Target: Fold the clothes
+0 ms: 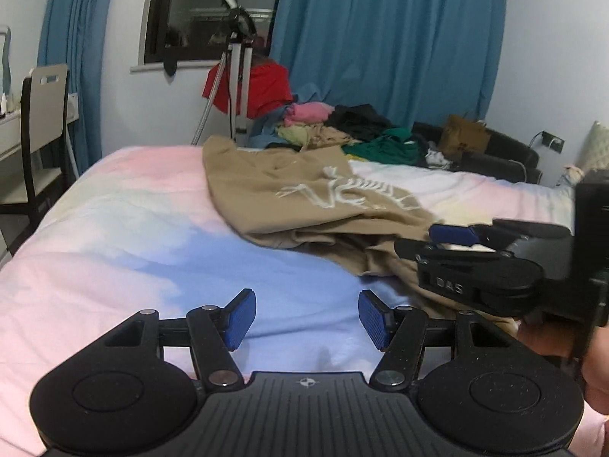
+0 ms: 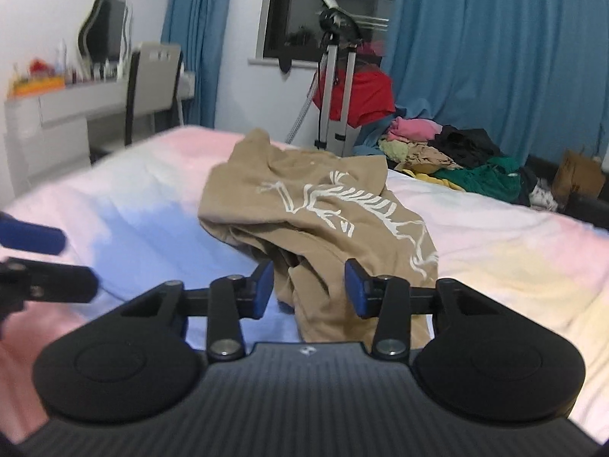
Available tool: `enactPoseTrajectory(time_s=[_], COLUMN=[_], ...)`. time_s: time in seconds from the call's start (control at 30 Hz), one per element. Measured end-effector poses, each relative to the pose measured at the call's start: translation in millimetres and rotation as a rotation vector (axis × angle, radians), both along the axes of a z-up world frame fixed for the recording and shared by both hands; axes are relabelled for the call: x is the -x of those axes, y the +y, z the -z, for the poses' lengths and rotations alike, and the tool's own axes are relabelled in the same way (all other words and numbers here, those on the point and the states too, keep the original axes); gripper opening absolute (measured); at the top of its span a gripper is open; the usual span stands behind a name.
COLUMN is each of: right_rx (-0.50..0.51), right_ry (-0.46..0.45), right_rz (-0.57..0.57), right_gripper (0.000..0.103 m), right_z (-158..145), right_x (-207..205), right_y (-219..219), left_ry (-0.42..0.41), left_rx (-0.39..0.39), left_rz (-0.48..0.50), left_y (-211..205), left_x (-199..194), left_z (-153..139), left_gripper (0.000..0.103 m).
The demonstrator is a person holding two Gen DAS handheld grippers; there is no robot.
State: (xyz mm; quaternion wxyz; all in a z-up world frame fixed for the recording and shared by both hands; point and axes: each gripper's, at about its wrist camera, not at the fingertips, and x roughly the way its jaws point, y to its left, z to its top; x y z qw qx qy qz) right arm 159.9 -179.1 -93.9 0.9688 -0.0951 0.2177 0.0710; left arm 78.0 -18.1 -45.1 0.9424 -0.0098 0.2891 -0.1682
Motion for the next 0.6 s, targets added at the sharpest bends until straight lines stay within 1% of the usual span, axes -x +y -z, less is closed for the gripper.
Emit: enactPoseTrajectory(time_s=[0.13,0.23,0.33,0.4,0.43,0.5,0.53,0.6], right_rx=[0.153,0.218,0.263,0.253,0.226,0.156,0.124,0.088], right_ry=[-0.029,-0.009,-0.008,0.009,0.023,0.079,0.098,0.09], right_rz=[0.026,0.057,0.07,0.076,0.073,0.063,0.057,0.047], right_gripper=[0.043,0.043,0.043,0.042,0.031,0.015,0.011,0.01], right_z=[12,18,21,19,18,13,11,1], right_x=[-17,-29,-33,-35,-35,-36,-34,-26], right_y=[13,10,6,2,-1,-6,-9,-11], left_ry=[-0.001,-0.002,-0.016,-0.025,-0.03,-0.036,-0.039,-0.045], left_rx=[-0.014,-0.038,-0.053,-0.056,-0.057,-0.062,-0.061,-0.056], left_rz=[-0.032,-0.047,-0.048,-0.048,-0.047,-0.046,-0.045,-0.043], left_y=[8,12,15,15,15,15,15,15], left_x=[-18,-25,-27,-25,-24,-23,-22,-21], left_z=[13,16,15,15,14,14,13,11], left_gripper=[0.062,0.062,0.062,0.062,0.062,0.062,0.062,0.062])
